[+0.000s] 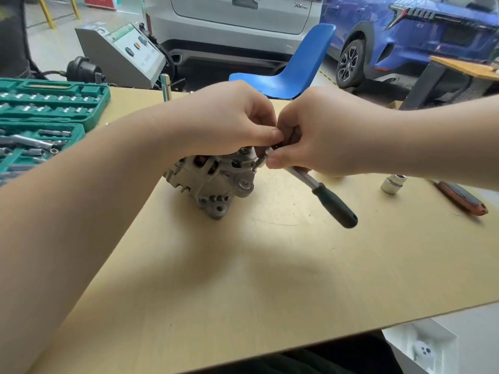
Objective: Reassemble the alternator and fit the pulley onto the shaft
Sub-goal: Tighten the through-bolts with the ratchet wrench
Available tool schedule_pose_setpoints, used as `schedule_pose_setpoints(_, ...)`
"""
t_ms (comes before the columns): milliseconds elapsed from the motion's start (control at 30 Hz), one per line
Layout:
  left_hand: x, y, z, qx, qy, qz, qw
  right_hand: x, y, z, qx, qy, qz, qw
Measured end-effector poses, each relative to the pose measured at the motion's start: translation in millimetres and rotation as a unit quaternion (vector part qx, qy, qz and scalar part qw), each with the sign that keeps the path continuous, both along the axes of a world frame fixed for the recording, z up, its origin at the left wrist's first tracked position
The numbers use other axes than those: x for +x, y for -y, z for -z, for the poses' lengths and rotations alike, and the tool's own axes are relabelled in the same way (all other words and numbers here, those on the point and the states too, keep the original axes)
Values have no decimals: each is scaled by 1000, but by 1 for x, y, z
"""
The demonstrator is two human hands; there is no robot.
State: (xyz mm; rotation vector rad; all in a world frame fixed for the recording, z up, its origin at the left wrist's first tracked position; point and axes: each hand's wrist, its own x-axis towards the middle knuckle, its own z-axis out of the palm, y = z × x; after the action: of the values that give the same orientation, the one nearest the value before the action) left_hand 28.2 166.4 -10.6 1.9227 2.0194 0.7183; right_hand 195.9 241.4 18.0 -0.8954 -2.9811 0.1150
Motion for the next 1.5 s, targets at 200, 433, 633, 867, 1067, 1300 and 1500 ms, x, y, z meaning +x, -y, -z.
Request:
schedule_pose_setpoints(200, -8, 6, 1, -24, 18, 33, 999, 10, -4, 3, 164, 58, -136, 975)
schedule_pose_setpoints(433, 1, 2, 4, 13, 25, 18, 999, -1, -2, 5, -145, -75, 46, 986)
schedule_pose_setpoints(633, -1, 1, 7, 35, 17, 20, 999, -2, 0, 5, -111, -61, 54, 990)
schedule_pose_setpoints(867, -6, 7, 6, 28, 51, 63, 996, 11, -9, 3, 90, 7, -129, 987)
schedule_pose_setpoints(1067, -18, 6, 10, 55, -116, 74, 989, 10, -13, 15, -47, -94, -20, 994)
schedule_pose_setpoints(1300, -24, -4, 10, 13, -70, 91, 993, 8, -10, 14, -30, -86, -24, 996)
schedule_pose_setpoints(1500, -20, -6, 11, 2, -67, 51, 996, 13, -9, 8, 120, -16, -181, 976)
